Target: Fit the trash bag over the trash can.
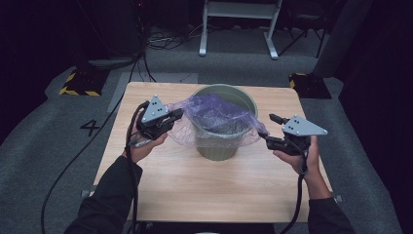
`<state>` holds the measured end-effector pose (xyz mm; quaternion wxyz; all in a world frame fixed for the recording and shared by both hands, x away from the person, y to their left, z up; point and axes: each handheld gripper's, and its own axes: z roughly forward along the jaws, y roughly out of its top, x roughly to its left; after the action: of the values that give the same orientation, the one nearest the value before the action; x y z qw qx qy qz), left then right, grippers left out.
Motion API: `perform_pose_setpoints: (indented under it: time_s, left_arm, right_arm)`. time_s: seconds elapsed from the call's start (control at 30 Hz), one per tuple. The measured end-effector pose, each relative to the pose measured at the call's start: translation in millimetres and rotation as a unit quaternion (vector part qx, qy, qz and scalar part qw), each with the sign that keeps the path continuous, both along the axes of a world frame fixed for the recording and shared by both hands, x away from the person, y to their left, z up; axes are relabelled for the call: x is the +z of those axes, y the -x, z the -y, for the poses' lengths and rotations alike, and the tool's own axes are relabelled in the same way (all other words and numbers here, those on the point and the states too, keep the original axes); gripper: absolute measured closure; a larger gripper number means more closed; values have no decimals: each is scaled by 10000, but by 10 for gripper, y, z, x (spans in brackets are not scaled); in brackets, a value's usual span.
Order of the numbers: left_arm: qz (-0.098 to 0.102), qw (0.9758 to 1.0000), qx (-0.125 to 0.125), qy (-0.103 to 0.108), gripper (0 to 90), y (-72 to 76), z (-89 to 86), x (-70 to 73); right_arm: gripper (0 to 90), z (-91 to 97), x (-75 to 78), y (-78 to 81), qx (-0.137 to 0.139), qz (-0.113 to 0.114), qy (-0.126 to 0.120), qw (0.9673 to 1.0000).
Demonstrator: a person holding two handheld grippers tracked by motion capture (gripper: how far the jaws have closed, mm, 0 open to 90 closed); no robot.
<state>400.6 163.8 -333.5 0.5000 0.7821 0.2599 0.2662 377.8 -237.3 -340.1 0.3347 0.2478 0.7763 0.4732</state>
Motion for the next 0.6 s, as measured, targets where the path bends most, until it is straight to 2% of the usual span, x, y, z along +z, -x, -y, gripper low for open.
perform_pose_setpoints:
  time_s: [0.2, 0.27, 0.47, 0.5, 0.53, 0.57, 0.6]
  left_arm:
    - [109, 9999, 86, -94, 854, 14, 2, 69]
    - [122, 9998, 89, -93, 854, 11, -3, 81]
    - [129, 9998, 68, -104, 850, -1, 14, 114]
    - [141, 9998, 75, -134, 845, -3, 26, 117]
    - [151, 9997, 66, -166, 845, -7, 34, 122]
    - [155, 9997, 61, -168, 845, -12, 44, 126]
    - [168, 9996, 76, -199, 845, -17, 52, 132]
  right_arm:
    - [287, 33, 156, 93, 123, 138, -231, 9996]
    - [296, 88, 237, 115, 159, 197, -438, 9987]
    - [320, 123, 347, 135, 107, 292, -650, 9974]
    - [357, 90, 361, 124, 100, 292, -638, 9975]
    - [439, 67, 362, 118, 2, 309, -561, 9979]
    - [439, 67, 362, 118, 2, 309, -561, 9979]
    - [540, 47, 357, 107, -62, 297, -439, 9986]
